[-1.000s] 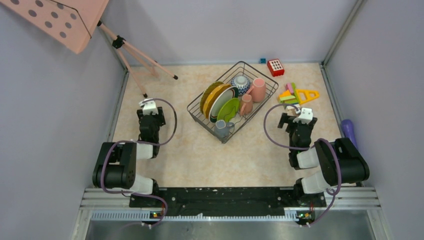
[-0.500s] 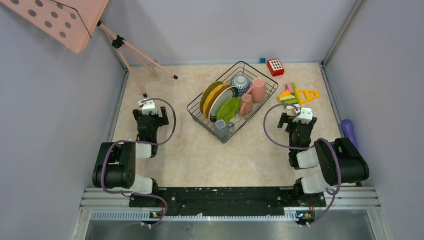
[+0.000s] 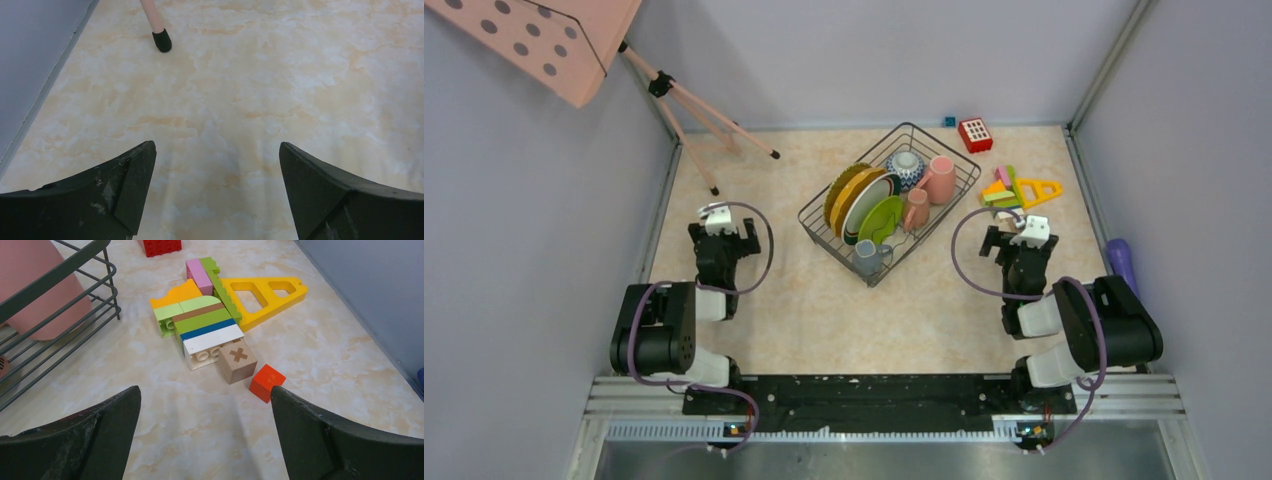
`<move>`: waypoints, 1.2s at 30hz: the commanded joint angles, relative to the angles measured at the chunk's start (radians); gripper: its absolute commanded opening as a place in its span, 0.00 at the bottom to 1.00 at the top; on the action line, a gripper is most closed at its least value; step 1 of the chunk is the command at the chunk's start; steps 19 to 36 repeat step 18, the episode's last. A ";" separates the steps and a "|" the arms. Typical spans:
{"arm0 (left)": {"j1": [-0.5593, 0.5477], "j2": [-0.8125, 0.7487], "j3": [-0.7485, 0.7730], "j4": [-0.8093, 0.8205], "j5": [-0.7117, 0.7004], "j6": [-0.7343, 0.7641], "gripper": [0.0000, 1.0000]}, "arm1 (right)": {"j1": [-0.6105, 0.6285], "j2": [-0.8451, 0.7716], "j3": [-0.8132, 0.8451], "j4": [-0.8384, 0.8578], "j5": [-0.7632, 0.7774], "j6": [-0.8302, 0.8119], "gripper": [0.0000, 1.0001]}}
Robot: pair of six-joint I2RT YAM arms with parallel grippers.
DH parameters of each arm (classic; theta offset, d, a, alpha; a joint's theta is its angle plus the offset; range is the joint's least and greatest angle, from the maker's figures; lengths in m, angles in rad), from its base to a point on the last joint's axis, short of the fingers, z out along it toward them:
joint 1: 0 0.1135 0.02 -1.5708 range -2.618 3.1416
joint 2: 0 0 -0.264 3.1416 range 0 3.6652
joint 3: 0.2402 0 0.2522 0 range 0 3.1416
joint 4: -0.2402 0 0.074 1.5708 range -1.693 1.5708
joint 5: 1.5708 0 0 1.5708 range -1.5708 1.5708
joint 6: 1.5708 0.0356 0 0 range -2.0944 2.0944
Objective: Load the mixed dishes into the dish rack
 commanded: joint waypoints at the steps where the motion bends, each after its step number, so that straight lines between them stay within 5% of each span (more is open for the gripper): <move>1: 0.003 -0.001 0.008 0.065 -0.011 -0.023 0.98 | -0.011 -0.010 0.015 0.044 -0.010 -0.002 0.99; 36: 0.003 0.002 0.016 0.052 -0.030 -0.035 0.98 | -0.011 -0.009 0.015 0.044 -0.010 -0.002 0.99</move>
